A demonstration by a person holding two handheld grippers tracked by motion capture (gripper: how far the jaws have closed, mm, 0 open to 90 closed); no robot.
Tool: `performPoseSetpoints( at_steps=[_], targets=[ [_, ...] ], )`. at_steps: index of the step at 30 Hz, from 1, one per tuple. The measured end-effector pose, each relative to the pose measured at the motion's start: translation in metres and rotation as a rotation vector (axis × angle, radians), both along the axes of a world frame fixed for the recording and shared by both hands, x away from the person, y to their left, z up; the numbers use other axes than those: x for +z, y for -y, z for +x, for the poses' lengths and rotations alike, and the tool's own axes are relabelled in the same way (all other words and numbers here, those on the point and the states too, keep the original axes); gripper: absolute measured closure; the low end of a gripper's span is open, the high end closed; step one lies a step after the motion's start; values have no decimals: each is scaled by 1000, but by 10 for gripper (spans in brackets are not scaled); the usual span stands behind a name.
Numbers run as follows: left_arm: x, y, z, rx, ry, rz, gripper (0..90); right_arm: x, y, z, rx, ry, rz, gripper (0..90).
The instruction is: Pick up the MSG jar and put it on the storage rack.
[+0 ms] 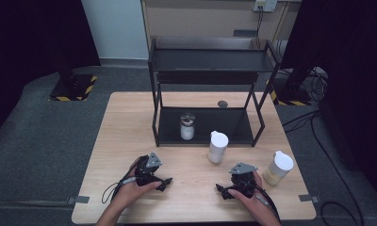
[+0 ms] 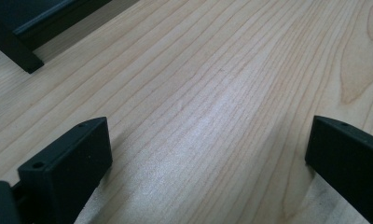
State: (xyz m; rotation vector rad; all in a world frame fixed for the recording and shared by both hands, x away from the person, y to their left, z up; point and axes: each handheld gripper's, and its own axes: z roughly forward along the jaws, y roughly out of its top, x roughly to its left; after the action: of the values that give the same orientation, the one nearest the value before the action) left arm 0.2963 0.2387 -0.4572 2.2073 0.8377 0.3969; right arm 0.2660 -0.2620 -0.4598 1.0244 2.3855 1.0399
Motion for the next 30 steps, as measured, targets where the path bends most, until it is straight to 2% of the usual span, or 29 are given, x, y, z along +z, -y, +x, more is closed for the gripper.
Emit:
performPoseSetpoints(
  at_steps=[14,17,23,27,30],
  targets=[
    [0,0,-1,2,0,0,0,3,-1,1,5,-13,-7,22],
    [0,-1,-1,3,1,0,0,5,1,2,18,-21,13,51],
    [0,-1,-2,4,2,0,0,13,1,-3,47,0,25,47],
    [0,-1,-3,7,1,0,0,21,4,-6,40,6,39,45],
    [0,-1,-4,9,1,-1,0,28,8,-8,38,14,68,45]
  ],
)
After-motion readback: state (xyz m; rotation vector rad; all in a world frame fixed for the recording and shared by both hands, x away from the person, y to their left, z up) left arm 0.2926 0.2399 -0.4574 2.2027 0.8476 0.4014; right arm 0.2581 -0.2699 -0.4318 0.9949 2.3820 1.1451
